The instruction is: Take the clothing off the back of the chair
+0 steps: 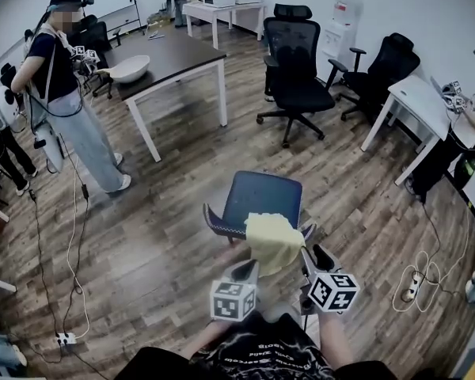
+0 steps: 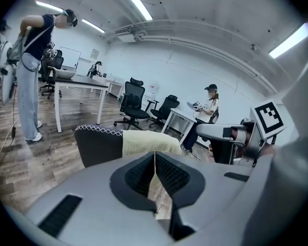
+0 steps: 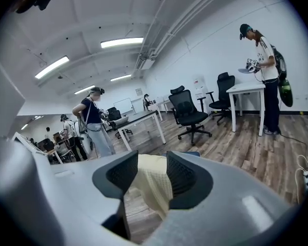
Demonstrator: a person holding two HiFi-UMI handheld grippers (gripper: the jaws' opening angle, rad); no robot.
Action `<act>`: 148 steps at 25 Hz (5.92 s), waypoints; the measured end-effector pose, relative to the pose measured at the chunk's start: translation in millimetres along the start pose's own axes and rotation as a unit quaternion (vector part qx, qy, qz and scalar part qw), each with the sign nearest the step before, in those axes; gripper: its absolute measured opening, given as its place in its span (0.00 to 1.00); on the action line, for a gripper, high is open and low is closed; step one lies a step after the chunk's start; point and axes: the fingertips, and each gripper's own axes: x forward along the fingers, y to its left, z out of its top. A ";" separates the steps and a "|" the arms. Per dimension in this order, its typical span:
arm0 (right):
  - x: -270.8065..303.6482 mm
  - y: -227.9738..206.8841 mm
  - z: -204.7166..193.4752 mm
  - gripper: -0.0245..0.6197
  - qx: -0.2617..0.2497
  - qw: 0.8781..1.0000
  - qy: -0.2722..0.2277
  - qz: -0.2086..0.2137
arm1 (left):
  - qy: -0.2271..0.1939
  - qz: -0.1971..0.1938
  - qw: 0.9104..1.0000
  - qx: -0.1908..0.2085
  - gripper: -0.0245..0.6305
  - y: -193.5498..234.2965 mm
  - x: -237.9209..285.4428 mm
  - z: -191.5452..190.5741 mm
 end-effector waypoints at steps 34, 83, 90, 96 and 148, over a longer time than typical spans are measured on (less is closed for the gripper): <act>134.4 0.5 -47.9 0.65 -0.029 0.934 0.330 0.133 | -0.011 0.140 0.990 -0.011 0.07 49.5 57.4 79.3; 103.5 47.9 -11.3 0.20 0.032 0.940 0.176 0.292 | -0.055 0.126 0.986 -0.092 0.07 59.2 47.7 63.3; 92.3 53.4 -6.3 0.20 0.070 0.956 0.124 0.258 | -0.061 0.089 0.991 -0.076 0.07 52.8 27.3 60.3; 72.4 60.5 2.0 0.20 0.091 0.963 0.073 0.241 | -0.064 0.061 0.994 -0.064 0.07 42.1 7.4 50.2; -266.1 110.2 -95.0 0.17 -0.019 0.990 0.004 0.143 | -0.126 0.043 0.991 -0.013 0.07 -176.5 -238.7 -100.7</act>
